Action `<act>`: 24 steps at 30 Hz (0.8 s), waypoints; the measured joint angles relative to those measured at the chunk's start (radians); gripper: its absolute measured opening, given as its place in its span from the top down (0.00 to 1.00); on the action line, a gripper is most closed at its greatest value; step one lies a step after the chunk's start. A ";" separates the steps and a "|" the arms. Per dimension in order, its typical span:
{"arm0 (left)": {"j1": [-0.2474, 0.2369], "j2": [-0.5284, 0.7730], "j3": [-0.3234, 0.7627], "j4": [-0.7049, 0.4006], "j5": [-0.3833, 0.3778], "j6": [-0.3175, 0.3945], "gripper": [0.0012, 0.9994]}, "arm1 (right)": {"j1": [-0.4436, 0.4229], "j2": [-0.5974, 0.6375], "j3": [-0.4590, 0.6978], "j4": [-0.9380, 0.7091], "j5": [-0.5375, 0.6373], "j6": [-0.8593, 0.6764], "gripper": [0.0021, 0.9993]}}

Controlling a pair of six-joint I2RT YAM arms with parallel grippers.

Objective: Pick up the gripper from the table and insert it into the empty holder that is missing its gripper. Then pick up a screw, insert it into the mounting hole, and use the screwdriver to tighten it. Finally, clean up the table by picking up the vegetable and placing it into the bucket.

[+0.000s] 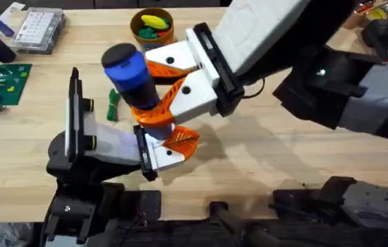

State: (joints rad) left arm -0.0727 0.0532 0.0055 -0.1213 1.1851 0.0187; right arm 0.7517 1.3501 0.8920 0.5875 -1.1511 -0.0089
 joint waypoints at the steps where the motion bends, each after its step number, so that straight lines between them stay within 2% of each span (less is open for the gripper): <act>1: 0.000 0.000 0.000 0.000 0.000 0.000 0.99 | 0.000 -0.002 -0.003 0.001 0.000 -0.001 0.94; 24: 0.000 0.000 -0.002 0.014 -0.004 0.000 0.99 | 0.000 -0.003 -0.009 0.009 0.005 -0.003 0.94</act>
State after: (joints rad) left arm -0.0727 0.0532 0.0040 -0.1068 1.1814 0.0186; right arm 0.7517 1.3472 0.8825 0.5963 -1.1458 -0.0123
